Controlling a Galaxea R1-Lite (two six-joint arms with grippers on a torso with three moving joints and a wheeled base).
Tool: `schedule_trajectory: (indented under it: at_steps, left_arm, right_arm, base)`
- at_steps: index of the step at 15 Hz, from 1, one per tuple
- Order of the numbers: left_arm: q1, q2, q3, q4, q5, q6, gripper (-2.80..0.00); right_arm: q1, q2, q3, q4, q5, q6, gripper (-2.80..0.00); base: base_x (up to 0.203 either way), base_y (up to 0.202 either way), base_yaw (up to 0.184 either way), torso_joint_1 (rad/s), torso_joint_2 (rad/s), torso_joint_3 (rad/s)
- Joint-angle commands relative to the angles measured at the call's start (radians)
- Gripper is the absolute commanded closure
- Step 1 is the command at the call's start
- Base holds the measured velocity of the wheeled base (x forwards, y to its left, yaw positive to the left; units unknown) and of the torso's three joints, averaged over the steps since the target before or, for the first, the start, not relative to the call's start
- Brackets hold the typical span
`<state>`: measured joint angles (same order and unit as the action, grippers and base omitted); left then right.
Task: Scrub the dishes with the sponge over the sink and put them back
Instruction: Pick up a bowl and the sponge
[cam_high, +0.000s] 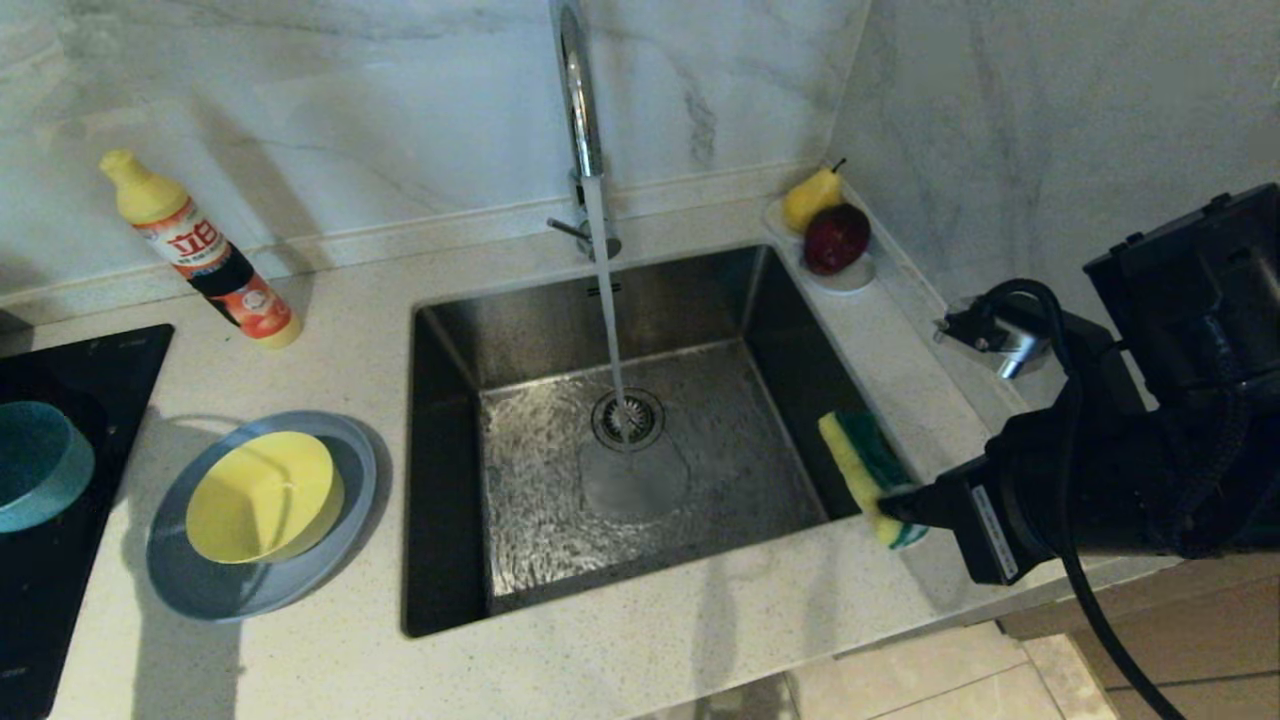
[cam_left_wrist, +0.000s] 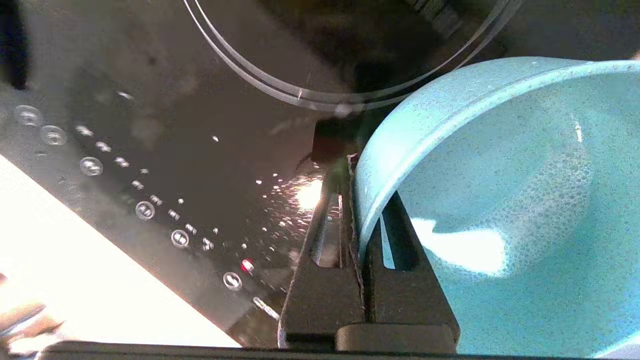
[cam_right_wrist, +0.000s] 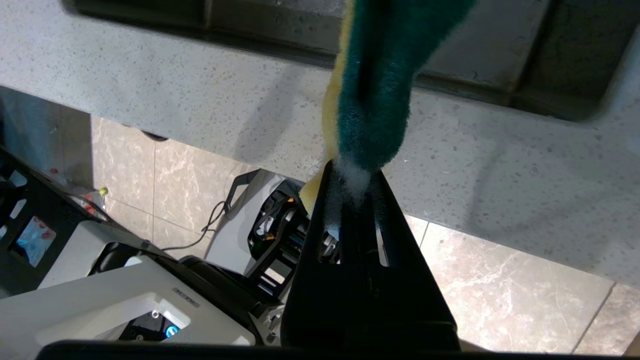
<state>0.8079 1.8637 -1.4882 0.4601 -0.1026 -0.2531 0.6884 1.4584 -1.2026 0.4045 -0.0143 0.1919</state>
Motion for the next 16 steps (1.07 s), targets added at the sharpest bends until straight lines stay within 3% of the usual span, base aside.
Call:
schedule_trajectory:
  at_steps: [1,5,7,10,13,16]
  left_arm:
    - [0.009,-0.1,-0.047,0.032,-0.023,-0.017,0.0]
    - [0.0,-0.296,-0.113,0.111,-0.169,-0.06,0.0]
    - [-0.053,-0.403,-0.153,0.143,-0.222,-0.071,0.0]
    - [-0.248,-0.492,-0.188,0.208,-0.238,-0.079,0.0]
    - [-0.474,-0.491,-0.253,0.302,-0.232,-0.137,0.0]
    - [-0.689,-0.415,-0.274,0.322,-0.132,-0.204,0.0]
  right_arm:
    - [0.006,-0.007,0.001,0.002,-0.002,0.002,0.0]
    - [0.006,-0.016,0.001,0.002,-0.003,0.012,0.0]
    - [0.011,0.0,0.004,-0.026,-0.002,0.044,0.0]
    - [0.011,-0.008,-0.001,-0.05,-0.004,0.044,0.0]
    - [0.01,-0.04,0.012,-0.047,-0.006,0.046,0.0]
    - [0.01,-0.052,0.0,-0.045,-0.006,0.046,0.0]
  base:
    - [0.0,0.0,0.0,0.0,0.0,0.0]
    - [0.0,0.0,0.0,0.0,0.0,0.0]
    - [0.0,0.0,0.0,0.0,0.0,0.0]
    - [0.0,0.0,0.0,0.0,0.0,0.0]
    - [0.0,0.0,0.0,0.0,0.0,0.0]
    - [0.0,0.0,0.0,0.0,0.0,0.0]
